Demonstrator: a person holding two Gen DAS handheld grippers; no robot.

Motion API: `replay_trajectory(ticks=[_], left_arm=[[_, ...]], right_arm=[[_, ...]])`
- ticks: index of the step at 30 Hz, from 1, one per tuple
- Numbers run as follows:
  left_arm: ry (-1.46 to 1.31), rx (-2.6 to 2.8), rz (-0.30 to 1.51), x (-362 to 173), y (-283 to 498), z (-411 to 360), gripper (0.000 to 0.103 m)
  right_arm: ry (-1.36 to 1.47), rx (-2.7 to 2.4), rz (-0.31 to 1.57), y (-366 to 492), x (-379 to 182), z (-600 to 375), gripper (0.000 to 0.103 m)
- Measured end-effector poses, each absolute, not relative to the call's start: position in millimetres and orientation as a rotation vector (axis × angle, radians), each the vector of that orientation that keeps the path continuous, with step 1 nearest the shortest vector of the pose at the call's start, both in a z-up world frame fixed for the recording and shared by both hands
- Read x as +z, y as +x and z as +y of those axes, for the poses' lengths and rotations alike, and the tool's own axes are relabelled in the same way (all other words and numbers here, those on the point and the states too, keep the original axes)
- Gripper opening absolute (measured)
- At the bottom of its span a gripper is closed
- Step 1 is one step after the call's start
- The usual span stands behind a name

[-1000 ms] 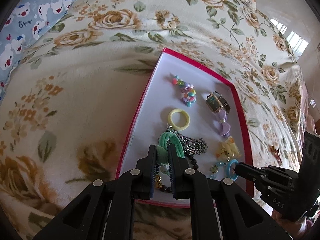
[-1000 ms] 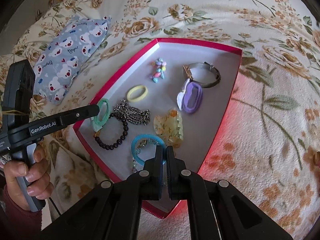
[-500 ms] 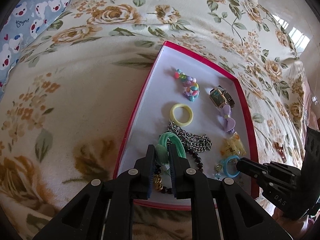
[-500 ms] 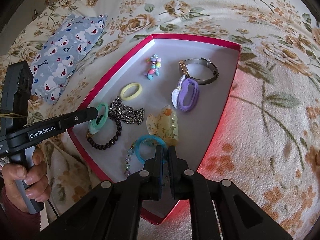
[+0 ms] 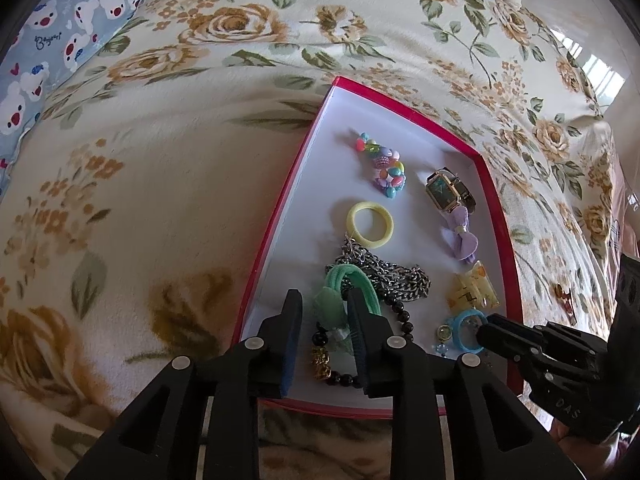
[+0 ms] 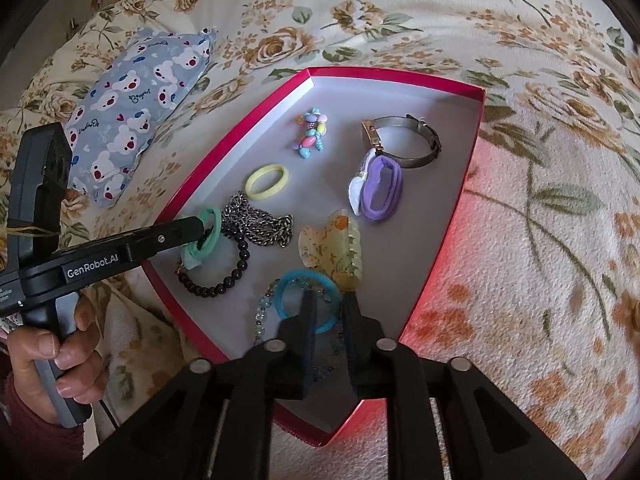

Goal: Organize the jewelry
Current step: 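Carry both hair ties over the red box and lower them inside, then open both tools to release the hair ties into the box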

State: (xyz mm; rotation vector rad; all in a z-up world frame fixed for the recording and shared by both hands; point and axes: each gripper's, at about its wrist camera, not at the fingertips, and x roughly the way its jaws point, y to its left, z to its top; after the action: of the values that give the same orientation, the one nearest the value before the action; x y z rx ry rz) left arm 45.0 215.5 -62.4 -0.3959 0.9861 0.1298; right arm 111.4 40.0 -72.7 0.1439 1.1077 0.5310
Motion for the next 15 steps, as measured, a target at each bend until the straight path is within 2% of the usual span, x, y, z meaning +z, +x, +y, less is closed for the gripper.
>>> replay_trajectory(ticks=[4, 7, 11, 15], left_arm=[[-0.393, 0.132, 0.988, -62.0, 44.8, 214.3, 0.026], [-0.392, 0.135, 0.988, -61.6, 44.3, 213.8, 0.031], [-0.391, 0.133, 0.991, -61.3, 42.9, 212.6, 0.032], [-0.394, 0.134, 0.99, -59.8, 41.0, 211.6, 0.039]], right_arm=[[0.139, 0.534, 1.106, 109.8, -72.0, 40.9, 0.021], [0.139, 0.535, 1.106, 109.8, -71.8, 40.7, 0.022], [0.146, 0.537, 1.099, 108.8, -68.8, 39.2, 0.028], [0.151, 0.538, 1.089, 106.6, -64.1, 35.9, 0.029]])
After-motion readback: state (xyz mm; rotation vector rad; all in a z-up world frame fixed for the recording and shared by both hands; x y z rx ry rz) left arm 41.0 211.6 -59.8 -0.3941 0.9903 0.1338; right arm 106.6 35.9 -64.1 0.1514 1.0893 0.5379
